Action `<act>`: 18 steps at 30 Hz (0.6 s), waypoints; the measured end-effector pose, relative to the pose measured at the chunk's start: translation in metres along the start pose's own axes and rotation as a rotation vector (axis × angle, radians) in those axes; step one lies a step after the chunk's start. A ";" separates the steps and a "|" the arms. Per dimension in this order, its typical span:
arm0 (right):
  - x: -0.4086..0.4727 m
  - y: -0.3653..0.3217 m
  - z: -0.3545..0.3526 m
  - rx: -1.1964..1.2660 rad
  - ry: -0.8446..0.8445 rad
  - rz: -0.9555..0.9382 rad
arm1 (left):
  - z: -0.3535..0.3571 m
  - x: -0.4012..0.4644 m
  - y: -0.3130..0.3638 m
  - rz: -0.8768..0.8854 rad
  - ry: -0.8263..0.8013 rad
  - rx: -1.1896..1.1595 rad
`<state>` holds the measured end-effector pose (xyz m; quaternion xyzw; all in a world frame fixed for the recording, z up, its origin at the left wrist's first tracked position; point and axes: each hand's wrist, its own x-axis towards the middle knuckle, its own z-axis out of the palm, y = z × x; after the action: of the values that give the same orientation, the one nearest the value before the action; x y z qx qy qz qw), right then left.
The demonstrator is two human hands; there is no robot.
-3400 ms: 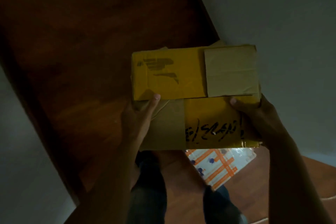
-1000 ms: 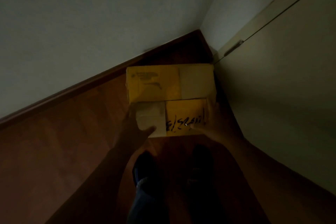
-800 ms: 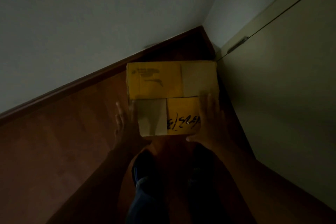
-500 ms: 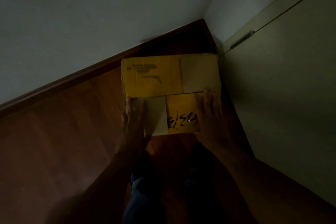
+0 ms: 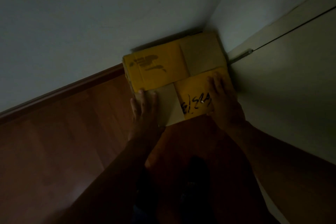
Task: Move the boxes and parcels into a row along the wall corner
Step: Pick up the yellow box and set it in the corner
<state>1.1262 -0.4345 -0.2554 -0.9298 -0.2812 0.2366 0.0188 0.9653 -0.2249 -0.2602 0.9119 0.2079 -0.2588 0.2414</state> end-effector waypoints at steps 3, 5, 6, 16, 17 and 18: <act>0.015 0.010 -0.005 -0.033 0.005 -0.029 | -0.011 -0.002 0.024 -0.081 -0.045 0.062; 0.020 0.012 -0.007 -0.030 -0.011 -0.042 | -0.013 0.000 0.030 -0.075 -0.026 0.073; 0.021 0.014 -0.007 -0.012 -0.033 -0.042 | -0.009 0.003 0.028 -0.073 -0.026 0.057; 0.012 -0.014 -0.021 0.146 -0.167 0.050 | -0.018 -0.013 0.030 -0.158 -0.027 -0.096; 0.007 -0.022 -0.025 0.163 -0.194 0.050 | -0.020 -0.020 0.030 -0.187 -0.035 -0.120; 0.003 -0.030 -0.029 0.176 -0.216 0.041 | -0.020 -0.027 0.030 -0.213 -0.040 -0.144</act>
<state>1.1256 -0.4049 -0.2262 -0.8992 -0.2408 0.3595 0.0651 0.9664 -0.2445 -0.2202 0.8597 0.3166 -0.2854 0.2815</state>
